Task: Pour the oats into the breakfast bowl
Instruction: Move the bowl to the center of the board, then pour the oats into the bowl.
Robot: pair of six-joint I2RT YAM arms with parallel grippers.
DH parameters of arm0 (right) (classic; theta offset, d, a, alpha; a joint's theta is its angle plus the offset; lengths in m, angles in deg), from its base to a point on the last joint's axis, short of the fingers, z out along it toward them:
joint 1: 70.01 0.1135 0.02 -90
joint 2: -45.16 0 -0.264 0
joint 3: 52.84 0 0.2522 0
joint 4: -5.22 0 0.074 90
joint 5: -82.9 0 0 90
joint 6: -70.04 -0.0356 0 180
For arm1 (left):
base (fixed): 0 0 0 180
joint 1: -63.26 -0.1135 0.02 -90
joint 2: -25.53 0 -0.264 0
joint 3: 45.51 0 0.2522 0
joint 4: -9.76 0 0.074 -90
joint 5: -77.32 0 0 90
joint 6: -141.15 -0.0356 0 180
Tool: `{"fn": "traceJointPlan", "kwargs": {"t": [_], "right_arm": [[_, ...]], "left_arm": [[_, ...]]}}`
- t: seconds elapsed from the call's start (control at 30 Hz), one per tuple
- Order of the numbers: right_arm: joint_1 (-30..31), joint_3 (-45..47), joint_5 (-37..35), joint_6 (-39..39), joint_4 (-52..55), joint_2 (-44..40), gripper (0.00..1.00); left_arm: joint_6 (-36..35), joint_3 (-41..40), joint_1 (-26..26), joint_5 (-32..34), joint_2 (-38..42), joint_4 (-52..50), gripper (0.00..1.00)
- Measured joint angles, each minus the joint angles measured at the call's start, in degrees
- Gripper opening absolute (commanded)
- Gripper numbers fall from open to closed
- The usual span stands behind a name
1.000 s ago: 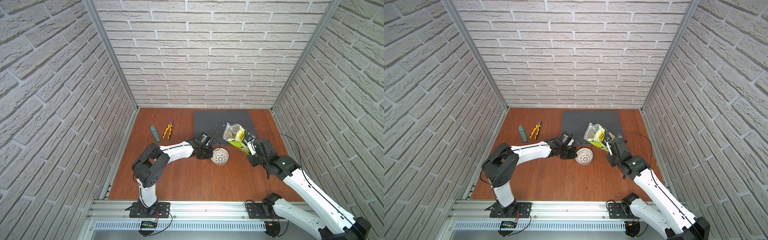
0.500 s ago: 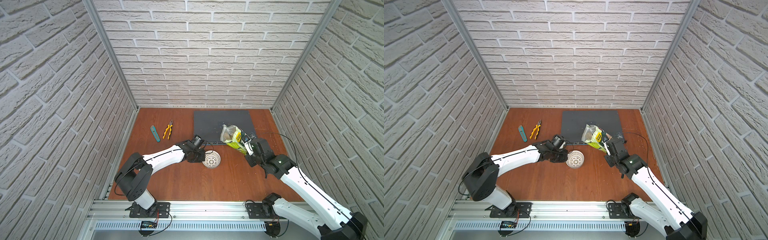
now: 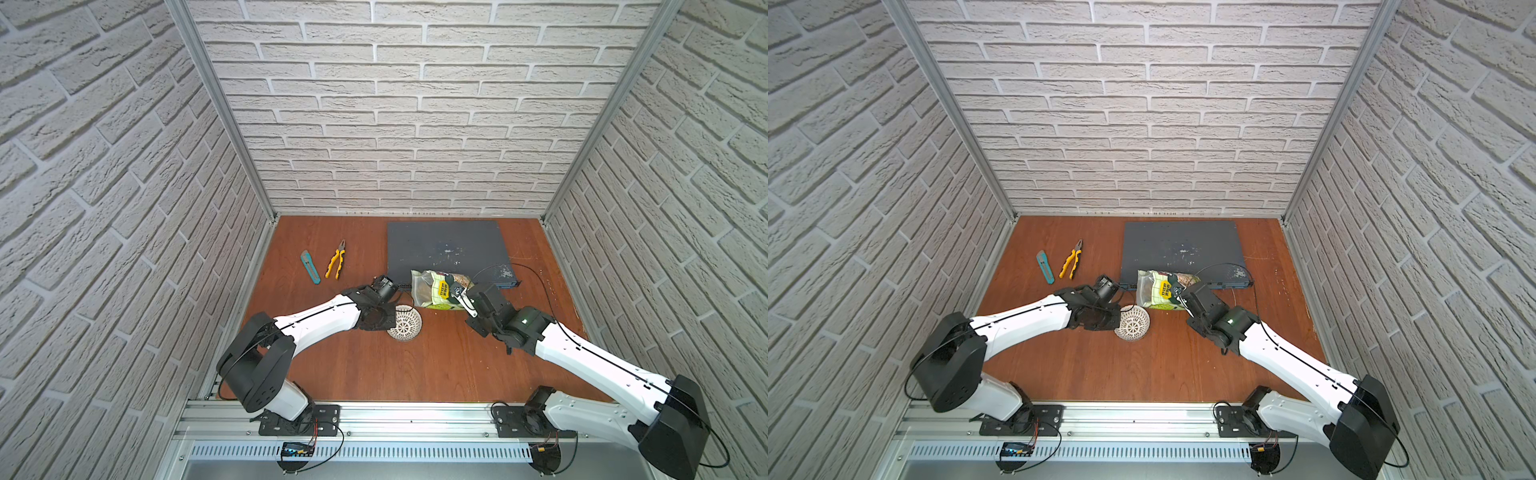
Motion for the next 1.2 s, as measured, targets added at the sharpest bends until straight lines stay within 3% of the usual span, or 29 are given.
{"fn": "traceJointPlan", "kwargs": {"t": [0.13, 0.37, 0.73, 0.97, 1.2], "right_arm": [[2.0, 0.5, -2.7, 2.8, -1.8, 1.1, 0.04], [5.7, 0.6, -8.9, 6.4, -3.2, 4.5, 0.04], [10.1, -3.2, -18.0, 12.2, -1.0, 10.6, 0.03], [12.3, -4.2, -22.5, 17.6, -1.0, 11.7, 0.03], [14.1, -5.7, -26.6, 20.6, -1.1, 13.5, 0.03]], "left_arm": [[-0.2, -1.6, -0.1, 0.1, 1.6, 0.5, 0.46], [-0.3, -2.3, -1.4, -0.6, 9.4, 0.8, 0.55], [1.6, -7.7, -12.9, 0.9, 28.9, -0.1, 0.79], [2.3, -9.2, -17.9, 2.3, 34.4, -1.0, 0.87], [2.4, -9.6, -19.3, 2.5, 34.9, -1.4, 0.88]]}}
